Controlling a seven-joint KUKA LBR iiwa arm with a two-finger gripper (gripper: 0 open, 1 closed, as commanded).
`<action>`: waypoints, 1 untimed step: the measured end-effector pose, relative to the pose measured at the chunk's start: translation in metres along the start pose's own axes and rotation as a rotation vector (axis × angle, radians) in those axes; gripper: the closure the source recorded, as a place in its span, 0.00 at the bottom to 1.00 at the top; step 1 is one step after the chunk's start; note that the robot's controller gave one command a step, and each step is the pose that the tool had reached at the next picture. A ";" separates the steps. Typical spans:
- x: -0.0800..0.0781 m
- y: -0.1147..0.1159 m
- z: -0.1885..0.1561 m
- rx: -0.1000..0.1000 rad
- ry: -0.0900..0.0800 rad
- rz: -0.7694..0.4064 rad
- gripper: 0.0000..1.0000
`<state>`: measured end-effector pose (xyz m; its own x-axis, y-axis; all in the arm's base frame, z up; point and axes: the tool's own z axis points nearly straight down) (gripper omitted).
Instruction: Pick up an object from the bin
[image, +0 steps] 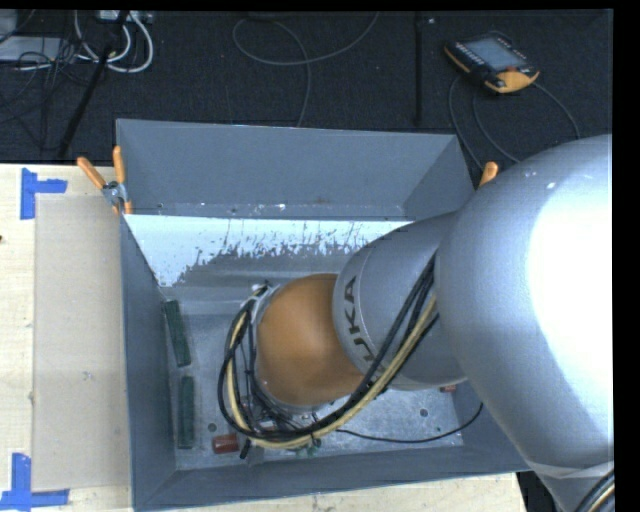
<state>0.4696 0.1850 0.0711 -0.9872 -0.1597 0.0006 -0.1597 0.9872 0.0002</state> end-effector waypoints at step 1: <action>-0.014 0.001 -0.117 0.000 0.000 0.011 1.00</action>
Offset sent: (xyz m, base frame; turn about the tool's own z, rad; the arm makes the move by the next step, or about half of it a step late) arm 0.0000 0.0000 0.0000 0.0000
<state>0.4830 0.1885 0.1880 -0.9889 -0.1485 0.0001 -0.1485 0.9889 0.0001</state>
